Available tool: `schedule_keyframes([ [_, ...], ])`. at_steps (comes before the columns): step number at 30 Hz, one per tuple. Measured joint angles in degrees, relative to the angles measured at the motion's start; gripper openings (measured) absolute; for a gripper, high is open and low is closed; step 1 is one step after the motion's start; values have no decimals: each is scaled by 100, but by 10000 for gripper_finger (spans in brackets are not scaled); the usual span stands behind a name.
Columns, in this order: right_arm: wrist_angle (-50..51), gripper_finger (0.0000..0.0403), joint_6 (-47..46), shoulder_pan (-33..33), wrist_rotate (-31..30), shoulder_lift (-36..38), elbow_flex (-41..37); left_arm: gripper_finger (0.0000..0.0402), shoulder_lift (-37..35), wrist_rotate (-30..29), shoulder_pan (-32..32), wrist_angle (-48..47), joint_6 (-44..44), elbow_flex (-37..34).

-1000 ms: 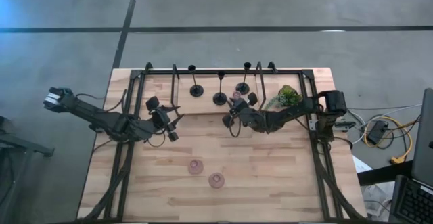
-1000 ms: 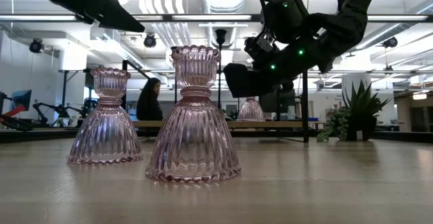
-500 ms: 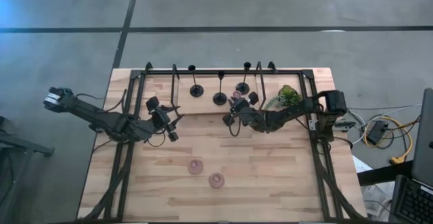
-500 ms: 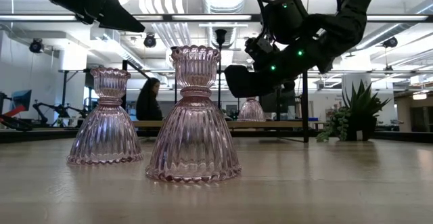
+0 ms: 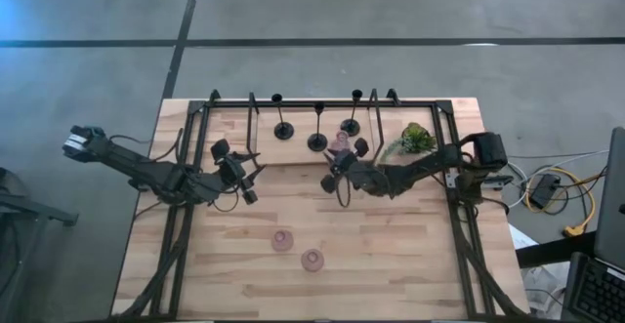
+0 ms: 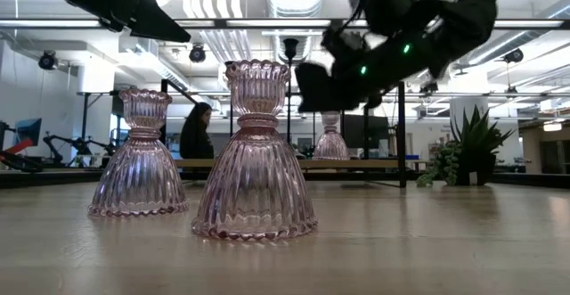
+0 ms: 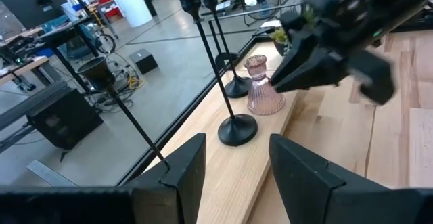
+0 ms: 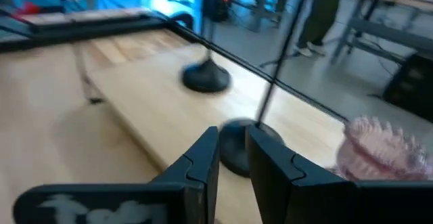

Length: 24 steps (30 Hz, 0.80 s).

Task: Pick & Place candle stick holders
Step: Put the top pink candle holder on the shelf

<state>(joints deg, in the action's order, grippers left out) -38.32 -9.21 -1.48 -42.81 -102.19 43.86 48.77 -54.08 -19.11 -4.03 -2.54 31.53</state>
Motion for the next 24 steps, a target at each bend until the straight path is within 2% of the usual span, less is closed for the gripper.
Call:
schedule_keyframes([
  [4,371,67,129,-472,0,501,5,167,-8,5,1,-2,74,0],
  [10,2104,53,-193,-1126,-9,1591,7,167,-33,50,1,-4,85,0],
  [17,4575,26,-1768,-1718,-46,2412,1,167,-39,49,2,-68,227,0],
  [20,5316,11,-2542,-1972,-106,2494,-1,167,-39,48,0,-87,273,0],
  [24,5834,9,-3340,-2286,-169,2463,-4,167,-40,48,0,-96,266,0],
])
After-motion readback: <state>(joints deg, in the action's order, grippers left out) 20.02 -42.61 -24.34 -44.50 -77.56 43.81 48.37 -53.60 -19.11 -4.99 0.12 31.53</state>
